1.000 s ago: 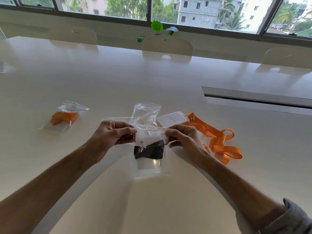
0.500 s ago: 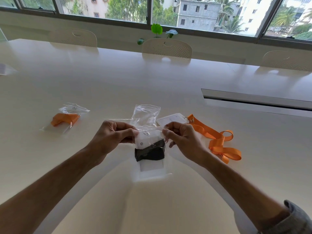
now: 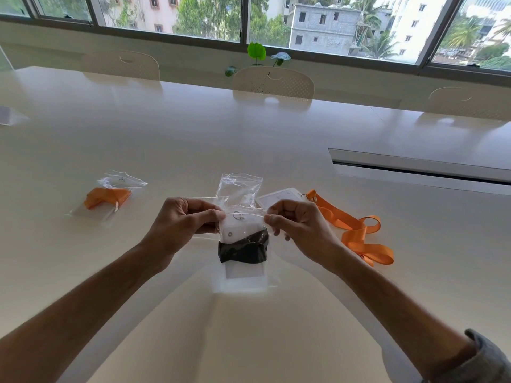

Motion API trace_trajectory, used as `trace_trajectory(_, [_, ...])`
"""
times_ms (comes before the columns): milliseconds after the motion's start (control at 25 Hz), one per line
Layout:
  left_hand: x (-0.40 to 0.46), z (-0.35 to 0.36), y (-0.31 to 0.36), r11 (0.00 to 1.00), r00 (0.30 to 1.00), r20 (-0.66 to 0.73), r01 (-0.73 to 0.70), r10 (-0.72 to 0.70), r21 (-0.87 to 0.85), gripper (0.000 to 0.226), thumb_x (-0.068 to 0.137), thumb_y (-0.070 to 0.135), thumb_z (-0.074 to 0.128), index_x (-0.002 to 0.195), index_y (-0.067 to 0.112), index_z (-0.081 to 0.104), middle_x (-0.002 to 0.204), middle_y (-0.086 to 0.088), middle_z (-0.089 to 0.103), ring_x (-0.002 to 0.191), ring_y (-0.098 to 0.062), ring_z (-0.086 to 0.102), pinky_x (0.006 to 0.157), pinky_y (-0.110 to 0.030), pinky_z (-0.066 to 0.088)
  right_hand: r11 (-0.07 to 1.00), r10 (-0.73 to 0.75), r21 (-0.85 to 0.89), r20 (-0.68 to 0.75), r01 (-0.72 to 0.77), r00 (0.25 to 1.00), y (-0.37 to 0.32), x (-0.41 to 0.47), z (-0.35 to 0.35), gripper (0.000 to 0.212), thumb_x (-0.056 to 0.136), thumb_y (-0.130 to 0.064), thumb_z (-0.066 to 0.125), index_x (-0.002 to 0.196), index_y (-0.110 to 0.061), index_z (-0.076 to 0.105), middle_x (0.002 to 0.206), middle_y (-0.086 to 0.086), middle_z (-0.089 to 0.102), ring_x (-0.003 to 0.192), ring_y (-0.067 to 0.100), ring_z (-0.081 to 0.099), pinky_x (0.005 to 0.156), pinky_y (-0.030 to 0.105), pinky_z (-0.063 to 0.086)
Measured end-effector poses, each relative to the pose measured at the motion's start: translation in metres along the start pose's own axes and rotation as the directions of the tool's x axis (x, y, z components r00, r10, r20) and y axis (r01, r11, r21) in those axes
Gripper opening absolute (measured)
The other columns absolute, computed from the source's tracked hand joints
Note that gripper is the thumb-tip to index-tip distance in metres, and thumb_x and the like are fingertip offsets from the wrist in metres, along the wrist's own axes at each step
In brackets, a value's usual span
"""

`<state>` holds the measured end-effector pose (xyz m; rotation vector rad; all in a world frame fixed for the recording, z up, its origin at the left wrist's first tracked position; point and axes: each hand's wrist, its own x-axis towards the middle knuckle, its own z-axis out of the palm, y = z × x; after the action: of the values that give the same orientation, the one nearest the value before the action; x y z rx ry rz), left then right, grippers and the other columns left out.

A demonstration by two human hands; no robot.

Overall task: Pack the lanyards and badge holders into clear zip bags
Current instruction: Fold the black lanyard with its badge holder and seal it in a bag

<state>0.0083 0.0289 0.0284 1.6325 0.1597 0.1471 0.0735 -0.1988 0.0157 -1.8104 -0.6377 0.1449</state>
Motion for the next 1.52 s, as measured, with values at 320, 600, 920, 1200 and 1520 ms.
trace_trajectory(320, [0.0016, -0.0009, -0.0009, 1.000, 1.000, -0.009, -0.011, 0.011, -0.020, 0.008, 0.079, 0.006, 0.074, 0.074, 0.010, 0.078, 0.078, -0.011, 0.075, 0.068, -0.016, 0.072, 0.064, -0.018, 0.055, 0.998, 0.036, 0.055, -0.030, -0.035, 0.999, -0.0014, -0.0003, -0.0001, 0.008, 0.087, -0.017, 0.070, 0.087, -0.010, 0.074, 0.070, 0.002, 0.071, 0.059, 0.007, 0.062, 0.053, 0.015, 0.048])
trace_trajectory(600, [0.0030, -0.0012, -0.0042, 0.998, 1.000, 0.020, 0.010, -0.009, -0.058, 0.006, 0.081, 0.007, 0.072, 0.079, 0.007, 0.078, 0.083, -0.015, 0.075, 0.075, -0.022, 0.073, 0.067, -0.019, 0.056, 1.000, 0.013, -0.016, -0.030, -0.014, 0.999, -0.0001, -0.0012, 0.0007, 0.008, 0.090, -0.017, 0.066, 0.088, -0.011, 0.070, 0.076, -0.001, 0.069, 0.063, 0.003, 0.062, 0.056, 0.010, 0.045])
trace_trajectory(920, [0.0052, -0.0037, -0.0054, 0.998, 1.000, 0.016, -0.012, 0.013, -0.055, 0.008, 0.081, 0.006, 0.071, 0.079, 0.008, 0.078, 0.082, -0.014, 0.075, 0.073, -0.019, 0.072, 0.069, -0.020, 0.056, 0.999, 0.003, -0.036, -0.067, -0.005, 0.998, 0.0008, 0.0010, -0.0046, 0.005, 0.086, -0.008, 0.070, 0.086, -0.004, 0.073, 0.073, 0.006, 0.072, 0.062, 0.005, 0.066, 0.057, 0.009, 0.046])
trace_trajectory(1200, [0.0056, -0.0037, -0.0063, 0.993, 1.000, -0.005, 0.021, -0.021, -0.112, 0.007, 0.081, 0.006, 0.071, 0.082, 0.005, 0.078, 0.086, -0.017, 0.075, 0.078, -0.024, 0.074, 0.068, -0.020, 0.056, 0.994, 0.013, -0.108, -0.040, -0.018, 0.999, 0.0012, 0.0011, -0.0060, 0.009, 0.091, -0.020, 0.064, 0.089, -0.013, 0.069, 0.079, 0.001, 0.072, 0.070, 0.004, 0.068, 0.061, 0.009, 0.047])
trace_trajectory(1520, [0.0078, -0.0073, -0.0077, 0.991, 1.000, -0.002, 0.028, -0.029, -0.132, 0.006, 0.074, 0.007, 0.073, 0.077, 0.009, 0.079, 0.085, -0.016, 0.075, 0.078, -0.025, 0.074, 0.068, -0.021, 0.057, 0.990, 0.139, -0.015, 0.012, -0.138, 0.990, 0.0072, 0.0039, -0.0070, 0.008, 0.090, -0.017, 0.065, 0.091, -0.012, 0.071, 0.080, 0.000, 0.073, 0.071, 0.005, 0.070, 0.056, 0.017, 0.051])
